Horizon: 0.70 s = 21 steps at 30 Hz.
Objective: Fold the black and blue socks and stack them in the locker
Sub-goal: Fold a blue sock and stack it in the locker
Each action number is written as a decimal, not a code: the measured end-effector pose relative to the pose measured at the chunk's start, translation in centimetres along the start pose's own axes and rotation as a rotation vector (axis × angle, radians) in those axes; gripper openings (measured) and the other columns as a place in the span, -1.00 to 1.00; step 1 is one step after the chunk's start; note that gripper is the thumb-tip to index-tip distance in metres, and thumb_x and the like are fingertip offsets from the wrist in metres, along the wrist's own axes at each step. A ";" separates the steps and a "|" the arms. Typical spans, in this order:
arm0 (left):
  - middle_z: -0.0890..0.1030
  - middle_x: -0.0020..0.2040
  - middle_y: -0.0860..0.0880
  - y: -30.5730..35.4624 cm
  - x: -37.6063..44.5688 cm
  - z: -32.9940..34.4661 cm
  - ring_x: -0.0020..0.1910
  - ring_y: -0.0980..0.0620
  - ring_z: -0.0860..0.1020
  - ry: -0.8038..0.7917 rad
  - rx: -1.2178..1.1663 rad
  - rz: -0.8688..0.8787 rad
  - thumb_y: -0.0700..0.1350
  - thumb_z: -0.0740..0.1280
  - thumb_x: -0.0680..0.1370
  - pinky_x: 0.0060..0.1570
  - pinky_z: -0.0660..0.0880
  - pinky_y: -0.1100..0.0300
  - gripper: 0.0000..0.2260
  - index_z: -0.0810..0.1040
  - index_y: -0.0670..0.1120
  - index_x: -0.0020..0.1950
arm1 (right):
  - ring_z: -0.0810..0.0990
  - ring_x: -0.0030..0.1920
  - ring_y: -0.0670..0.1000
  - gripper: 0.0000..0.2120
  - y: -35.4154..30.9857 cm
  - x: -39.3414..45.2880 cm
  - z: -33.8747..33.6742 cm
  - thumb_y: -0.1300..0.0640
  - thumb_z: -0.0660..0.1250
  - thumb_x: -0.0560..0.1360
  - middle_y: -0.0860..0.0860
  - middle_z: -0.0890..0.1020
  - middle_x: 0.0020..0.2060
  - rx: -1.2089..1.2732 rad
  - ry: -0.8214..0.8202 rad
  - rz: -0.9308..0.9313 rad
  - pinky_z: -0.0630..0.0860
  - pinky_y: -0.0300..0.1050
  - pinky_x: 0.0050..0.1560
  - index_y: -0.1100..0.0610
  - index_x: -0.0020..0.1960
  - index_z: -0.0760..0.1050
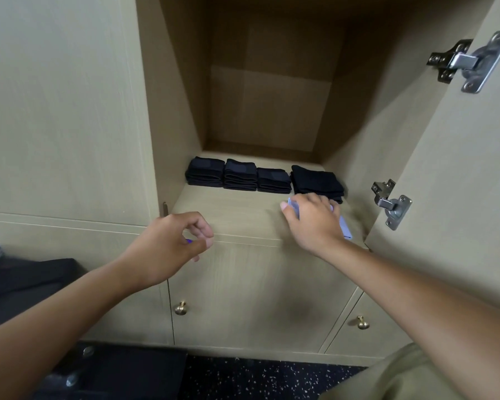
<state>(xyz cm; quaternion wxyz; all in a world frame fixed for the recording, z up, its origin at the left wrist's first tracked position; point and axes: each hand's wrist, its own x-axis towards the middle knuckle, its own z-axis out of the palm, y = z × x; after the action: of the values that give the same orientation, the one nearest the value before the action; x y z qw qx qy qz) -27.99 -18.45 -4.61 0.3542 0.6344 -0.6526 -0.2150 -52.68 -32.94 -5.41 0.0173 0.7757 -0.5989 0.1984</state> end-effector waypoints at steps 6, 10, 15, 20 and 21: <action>0.67 -0.13 0.11 -0.6 -0.3 -1.3 -0.30 0.14 0.65 -0.039 0.114 0.009 -0.08 0.43 0.58 -0.21 0.48 0.27 -0.94 0.60 0.07 -0.07 | 0.49 0.01 -0.03 -0.86 -3.0 -1.0 -1.6 0.06 0.20 0.62 -0.12 0.62 -0.14 0.283 0.010 -0.158 0.50 -0.04 -0.11 0.00 -0.02 0.54; 0.67 -0.14 0.13 -1.5 -0.5 -2.6 -0.30 0.14 0.64 -0.083 0.228 0.003 -0.03 0.43 0.58 -0.18 0.51 0.20 -0.96 0.60 0.09 -0.06 | 0.54 -0.16 -0.10 -0.87 -5.3 -1.8 -2.0 0.03 0.23 0.61 -0.16 0.59 -0.23 0.326 -0.121 -0.298 0.49 -0.08 -0.21 -0.05 -0.08 0.52; 0.69 -0.11 0.08 -2.7 -1.5 -4.7 -0.30 0.13 0.67 -0.106 0.280 -0.040 0.01 0.43 0.58 -0.02 0.58 0.09 -0.93 0.60 0.05 -0.03 | 0.56 -0.17 -0.07 -0.89 -8.4 -2.5 -1.3 0.01 0.29 0.59 -0.14 0.62 -0.24 0.343 -0.233 -0.433 0.56 -0.02 -0.10 -0.05 -0.08 0.56; 0.71 -0.09 0.08 -3.5 -3.1 -7.7 -0.30 0.16 0.68 -0.071 0.314 -0.131 0.02 0.43 0.58 0.01 0.53 0.18 -0.88 0.61 0.00 -0.01 | 0.54 -0.23 -0.15 -0.89 -11.6 -2.8 -0.6 -0.01 0.31 0.60 -0.14 0.60 -0.28 0.351 -0.357 -0.563 0.49 -0.08 -0.15 -0.04 -0.06 0.58; 0.71 -0.09 0.06 -3.8 -3.5 -8.4 -0.31 0.15 0.68 -0.052 0.310 -0.151 0.01 0.44 0.57 0.02 0.54 0.18 -0.88 0.61 -0.01 -0.01 | 0.54 -0.23 -0.15 -0.89 -12.3 -2.9 -0.4 -0.02 0.32 0.60 -0.15 0.61 -0.29 0.350 -0.379 -0.582 0.48 -0.09 -0.16 -0.04 -0.05 0.58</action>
<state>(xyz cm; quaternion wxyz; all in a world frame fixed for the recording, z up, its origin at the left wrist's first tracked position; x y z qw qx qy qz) -19.44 -14.04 -2.58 0.2182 0.7228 -0.6373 -0.1542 -41.91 -26.69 -3.39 -0.1706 0.9273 -0.3033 0.1377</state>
